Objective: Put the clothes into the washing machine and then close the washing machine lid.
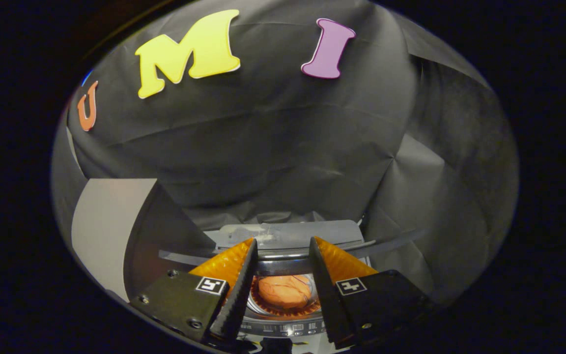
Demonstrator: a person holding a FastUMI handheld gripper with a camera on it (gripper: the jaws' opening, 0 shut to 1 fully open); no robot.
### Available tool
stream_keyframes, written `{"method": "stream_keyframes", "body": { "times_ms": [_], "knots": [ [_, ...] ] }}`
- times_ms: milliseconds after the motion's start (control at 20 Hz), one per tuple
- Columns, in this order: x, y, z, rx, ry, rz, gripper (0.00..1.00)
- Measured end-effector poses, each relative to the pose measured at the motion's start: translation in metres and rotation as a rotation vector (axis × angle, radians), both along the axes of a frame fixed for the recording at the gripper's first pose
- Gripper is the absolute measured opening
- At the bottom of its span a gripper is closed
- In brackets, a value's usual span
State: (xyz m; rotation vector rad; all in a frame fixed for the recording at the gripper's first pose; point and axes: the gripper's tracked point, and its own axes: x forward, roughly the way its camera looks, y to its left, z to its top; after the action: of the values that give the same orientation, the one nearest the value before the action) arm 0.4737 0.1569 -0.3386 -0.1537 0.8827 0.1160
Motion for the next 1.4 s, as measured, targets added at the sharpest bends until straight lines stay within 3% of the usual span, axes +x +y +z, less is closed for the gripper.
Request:
{"method": "stream_keyframes", "body": {
  "times_ms": [300,450,600,1100,1400],
  "knots": [
    [-0.029,-0.008,-0.011,-0.011,0.029,0.002,0.67],
    [-0.052,-0.022,-0.037,-0.039,0.134,-0.003,0.7],
    [-0.074,-0.034,-0.072,0.001,0.212,-0.023,0.97],
    [-0.125,-0.039,-0.09,0.064,0.287,-0.072,0.99],
    [-0.162,-0.021,-0.041,0.052,0.116,-0.039,0.99]
  ]
}}
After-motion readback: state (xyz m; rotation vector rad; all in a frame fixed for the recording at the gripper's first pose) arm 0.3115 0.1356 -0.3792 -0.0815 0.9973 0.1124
